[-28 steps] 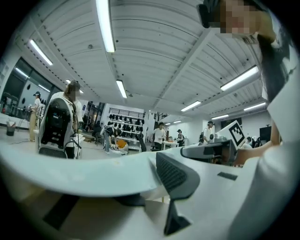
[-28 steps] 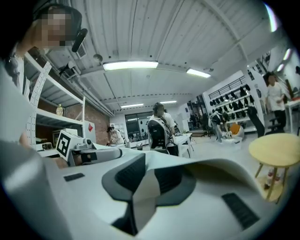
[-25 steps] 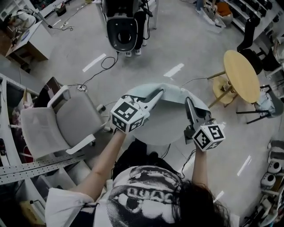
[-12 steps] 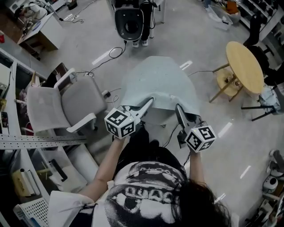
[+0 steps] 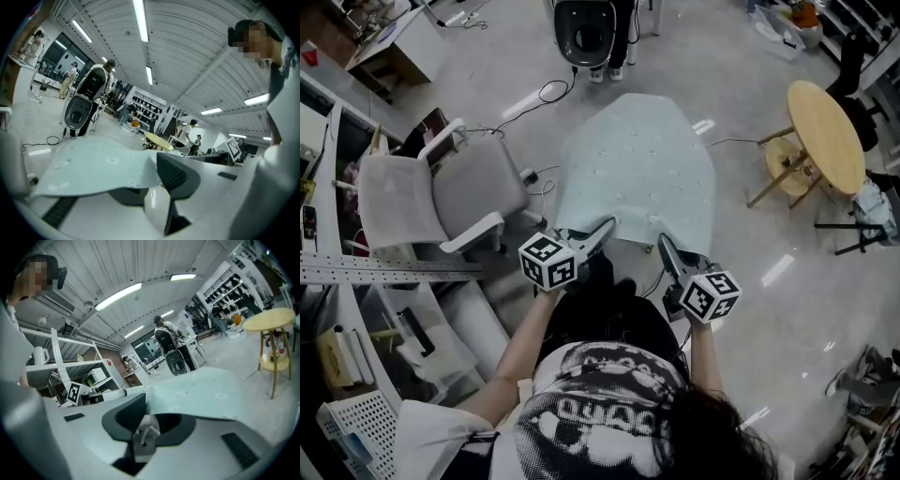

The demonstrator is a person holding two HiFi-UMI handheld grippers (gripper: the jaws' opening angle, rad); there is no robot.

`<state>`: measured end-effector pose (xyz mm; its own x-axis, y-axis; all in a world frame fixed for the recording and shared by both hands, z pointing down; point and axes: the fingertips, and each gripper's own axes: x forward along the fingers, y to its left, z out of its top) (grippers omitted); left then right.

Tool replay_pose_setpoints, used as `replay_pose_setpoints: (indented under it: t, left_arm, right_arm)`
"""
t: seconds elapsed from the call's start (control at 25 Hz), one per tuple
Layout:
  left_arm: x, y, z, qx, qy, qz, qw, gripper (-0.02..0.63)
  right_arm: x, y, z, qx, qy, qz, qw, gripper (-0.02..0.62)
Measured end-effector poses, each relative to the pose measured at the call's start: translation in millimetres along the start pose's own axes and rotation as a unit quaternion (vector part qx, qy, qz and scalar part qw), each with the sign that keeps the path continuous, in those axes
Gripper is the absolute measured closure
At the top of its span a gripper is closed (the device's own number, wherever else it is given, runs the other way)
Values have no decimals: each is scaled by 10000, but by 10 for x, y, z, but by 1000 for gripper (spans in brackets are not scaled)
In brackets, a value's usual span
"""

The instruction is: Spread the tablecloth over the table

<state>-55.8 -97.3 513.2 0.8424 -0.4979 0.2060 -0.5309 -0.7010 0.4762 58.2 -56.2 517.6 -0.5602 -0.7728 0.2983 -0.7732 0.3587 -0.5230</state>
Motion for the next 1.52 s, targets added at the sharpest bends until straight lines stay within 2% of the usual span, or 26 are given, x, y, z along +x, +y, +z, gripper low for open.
replay_pose_setpoints:
  t: [0.24, 0.4, 0.64, 0.8, 1.12, 1.28, 1.52]
  left_arm:
    - [-89, 131, -513, -170, 422, 99, 9989, 522]
    - [-137, 308, -928, -202, 941, 235, 9951, 520]
    - [-166, 555, -1561, -57, 1773, 646, 9820, 520]
    - [-137, 701, -1926, 215, 2204, 943, 9706, 539]
    - [-35, 1053, -2325, -558, 2249, 1255, 9647, 548]
    - [-15, 1120, -2431, -859, 2161, 1328, 9635, 546]
    - [-22, 1155, -2428, -1053, 1967, 1348, 9654, 512]
  right_arm:
    - [20, -85, -535, 567, 346, -12, 9978, 538]
    - [106, -146, -960, 777, 826, -85, 9935, 540]
    - [232, -302, -1575, 1076, 1530, -342, 9818, 547]
    - [345, -458, -1952, 1385, 1829, -562, 9717, 564]
    - [554, -856, -2459, 2343, 1868, -760, 9510, 571]
    - [590, -892, -2526, 2842, 1736, -659, 9406, 565]
    - [579, -902, -2549, 2991, 1683, -591, 9374, 524]
